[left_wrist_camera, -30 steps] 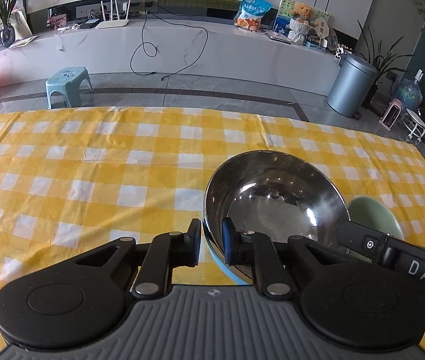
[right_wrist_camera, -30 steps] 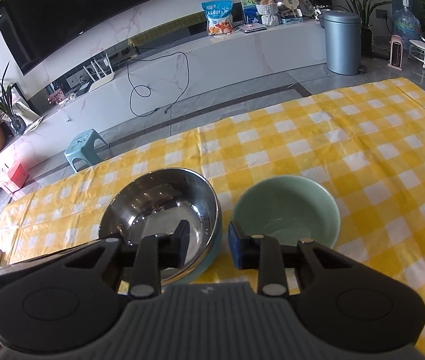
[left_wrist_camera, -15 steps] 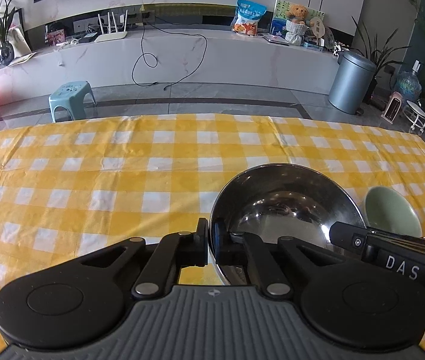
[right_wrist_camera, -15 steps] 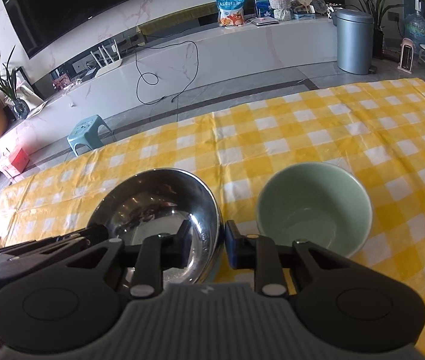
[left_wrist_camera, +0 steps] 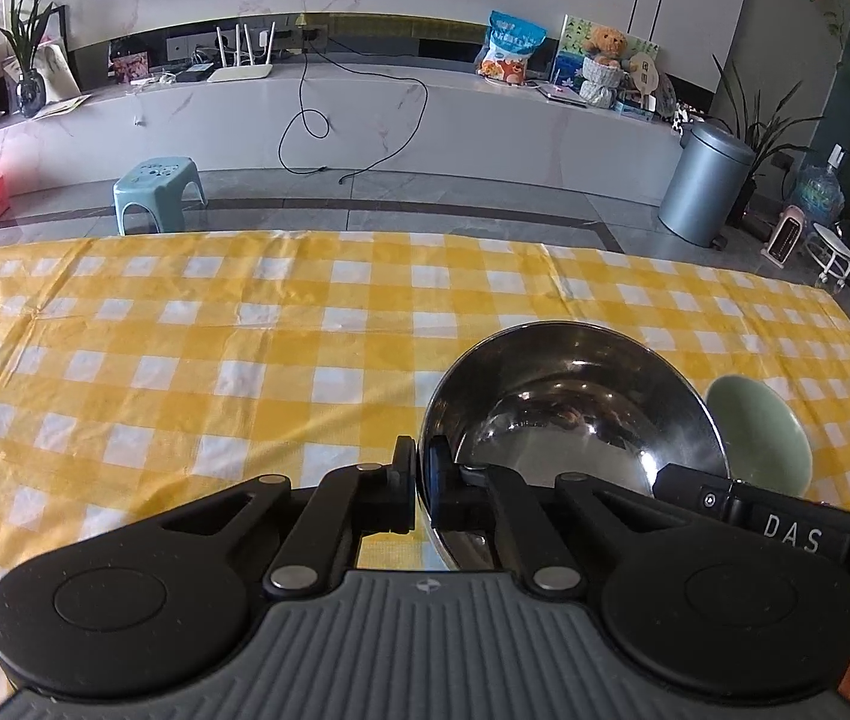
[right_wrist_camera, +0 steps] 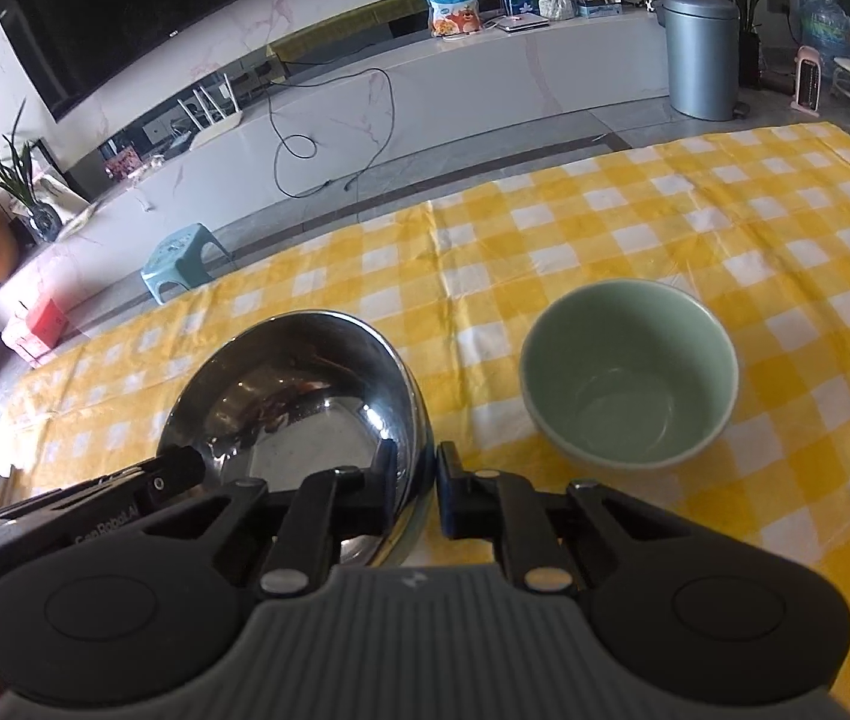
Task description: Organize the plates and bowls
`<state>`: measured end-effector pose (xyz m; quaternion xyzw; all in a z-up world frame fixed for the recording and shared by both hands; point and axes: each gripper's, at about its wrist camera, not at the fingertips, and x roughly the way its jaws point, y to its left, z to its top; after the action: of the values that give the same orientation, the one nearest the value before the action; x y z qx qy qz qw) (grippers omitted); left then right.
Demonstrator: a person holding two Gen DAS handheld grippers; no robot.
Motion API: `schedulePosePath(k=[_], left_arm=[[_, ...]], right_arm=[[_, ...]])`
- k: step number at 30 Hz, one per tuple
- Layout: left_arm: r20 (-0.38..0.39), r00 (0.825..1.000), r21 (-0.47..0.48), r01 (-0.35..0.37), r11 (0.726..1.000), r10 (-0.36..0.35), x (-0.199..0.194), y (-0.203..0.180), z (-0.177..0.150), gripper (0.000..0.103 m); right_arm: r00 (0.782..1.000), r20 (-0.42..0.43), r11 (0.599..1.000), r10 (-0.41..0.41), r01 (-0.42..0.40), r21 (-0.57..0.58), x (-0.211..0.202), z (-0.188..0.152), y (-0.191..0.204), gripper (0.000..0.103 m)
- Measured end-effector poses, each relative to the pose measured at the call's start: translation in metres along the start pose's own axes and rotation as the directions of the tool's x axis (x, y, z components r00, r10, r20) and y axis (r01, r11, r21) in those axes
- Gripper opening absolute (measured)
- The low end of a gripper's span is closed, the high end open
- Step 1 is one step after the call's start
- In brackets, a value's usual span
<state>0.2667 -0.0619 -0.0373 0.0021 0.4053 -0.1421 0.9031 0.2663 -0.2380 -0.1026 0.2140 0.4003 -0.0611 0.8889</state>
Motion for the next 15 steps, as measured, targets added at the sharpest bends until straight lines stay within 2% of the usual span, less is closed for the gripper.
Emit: schedulePosePath(k=[8,15], left_arm=[[0.031,0.999,-0.063,-0.009,0.998,0.011,-0.063,0.007,-0.008,0.004],[0.062,0.998,-0.119,0.033,0.992,-0.025,-0.115,0.01,-0.031,0.005]], right_arm=[[0.998,0.015,0.997,0.069,-0.069,0.031,-0.058,-0.016,0.01,0.01],[0.993,0.046,0.993,0.105,-0.108,0.05,-0.116,-0.042,0.009,0.01]])
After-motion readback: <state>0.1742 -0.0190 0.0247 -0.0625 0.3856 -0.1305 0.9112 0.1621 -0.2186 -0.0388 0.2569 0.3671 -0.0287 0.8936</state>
